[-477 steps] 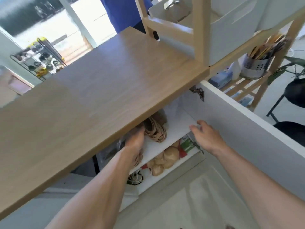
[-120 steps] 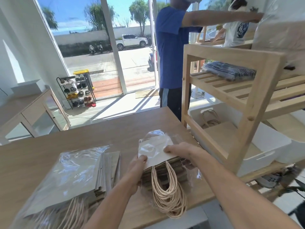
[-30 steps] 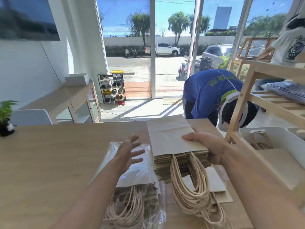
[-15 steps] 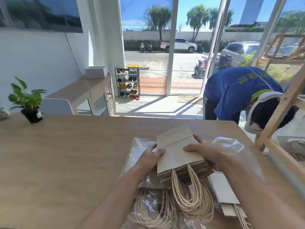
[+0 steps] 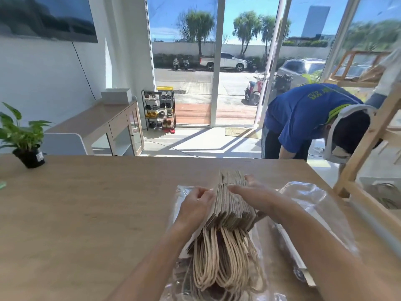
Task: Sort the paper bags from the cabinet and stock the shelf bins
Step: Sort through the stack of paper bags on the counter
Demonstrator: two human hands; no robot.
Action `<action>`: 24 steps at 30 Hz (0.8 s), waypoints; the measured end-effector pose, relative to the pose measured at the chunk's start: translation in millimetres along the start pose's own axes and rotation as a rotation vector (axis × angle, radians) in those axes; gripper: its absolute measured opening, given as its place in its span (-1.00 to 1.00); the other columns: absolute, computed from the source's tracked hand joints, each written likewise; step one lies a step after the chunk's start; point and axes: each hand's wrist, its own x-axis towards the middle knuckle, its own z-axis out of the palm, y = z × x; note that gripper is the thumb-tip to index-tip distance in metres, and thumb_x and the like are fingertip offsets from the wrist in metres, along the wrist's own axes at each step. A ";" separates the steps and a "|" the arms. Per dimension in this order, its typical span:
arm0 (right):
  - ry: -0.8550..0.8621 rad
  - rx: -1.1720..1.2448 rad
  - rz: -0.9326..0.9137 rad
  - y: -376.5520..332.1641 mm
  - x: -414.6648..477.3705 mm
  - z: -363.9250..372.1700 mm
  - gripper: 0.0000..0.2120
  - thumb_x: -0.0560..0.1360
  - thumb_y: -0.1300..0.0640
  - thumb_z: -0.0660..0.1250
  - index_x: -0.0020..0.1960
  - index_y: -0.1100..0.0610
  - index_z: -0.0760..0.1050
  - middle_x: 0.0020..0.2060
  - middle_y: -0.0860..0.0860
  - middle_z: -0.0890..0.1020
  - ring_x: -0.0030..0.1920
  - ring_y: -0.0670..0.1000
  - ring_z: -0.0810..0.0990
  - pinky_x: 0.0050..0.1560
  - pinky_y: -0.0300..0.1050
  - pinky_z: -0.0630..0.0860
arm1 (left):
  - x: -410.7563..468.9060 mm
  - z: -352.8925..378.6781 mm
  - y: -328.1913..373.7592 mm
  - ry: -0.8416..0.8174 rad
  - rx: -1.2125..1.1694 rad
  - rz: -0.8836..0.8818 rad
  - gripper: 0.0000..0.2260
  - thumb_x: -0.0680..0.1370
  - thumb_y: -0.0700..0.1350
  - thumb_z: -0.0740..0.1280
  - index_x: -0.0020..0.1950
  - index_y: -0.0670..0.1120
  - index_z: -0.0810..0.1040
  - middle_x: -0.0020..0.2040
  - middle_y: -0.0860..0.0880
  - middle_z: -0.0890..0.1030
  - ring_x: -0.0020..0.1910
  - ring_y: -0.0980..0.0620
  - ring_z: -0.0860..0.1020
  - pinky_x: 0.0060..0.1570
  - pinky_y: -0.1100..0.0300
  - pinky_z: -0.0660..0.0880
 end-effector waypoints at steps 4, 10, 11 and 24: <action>0.037 0.105 -0.015 2.6 6.1 13.9 -0.63 0.64 -0.08 0.08 0.30 0.13 0.37 -0.01 0.07 0.58 -0.12 0.04 0.62 -0.11 -0.01 0.63 | 0.3 -6.0 10.4 0.001 -0.049 -0.014 -0.72 0.55 0.17 0.27 0.10 0.00 0.53 0.06 0.07 0.57 0.11 0.08 0.51 0.13 0.10 0.40; 0.014 0.163 -0.066 7.8 23.0 28.1 -0.63 0.64 -0.07 0.06 0.28 0.07 0.47 0.06 0.18 0.61 0.00 0.16 0.64 0.05 0.11 0.60 | 3.1 -23.0 18.7 -0.077 -0.030 -0.137 -0.46 0.37 0.30 0.36 0.27 0.11 0.46 0.25 0.05 0.49 0.20 0.00 0.47 0.19 -0.11 0.47; 0.005 0.179 -0.077 8.0 24.9 30.0 -0.64 0.63 -0.08 0.07 0.29 0.06 0.46 0.07 0.17 0.60 0.02 0.17 0.64 0.03 0.10 0.61 | 5.1 -26.5 20.4 -0.097 -0.006 -0.168 -0.41 0.30 0.32 0.38 0.27 0.14 0.45 0.25 0.05 0.48 0.20 -0.02 0.47 0.15 -0.15 0.50; -0.181 0.489 -0.175 31.6 42.2 37.3 -0.66 0.55 -0.03 0.23 0.31 -0.07 0.33 -0.02 0.09 0.52 -0.18 0.01 0.53 -0.32 -0.17 0.52 | 4.2 -43.1 37.3 -0.336 0.202 -0.150 -0.12 0.38 0.09 0.47 0.46 0.46 -0.07 0.16 0.09 0.57 -0.07 0.02 0.68 -0.08 0.01 0.63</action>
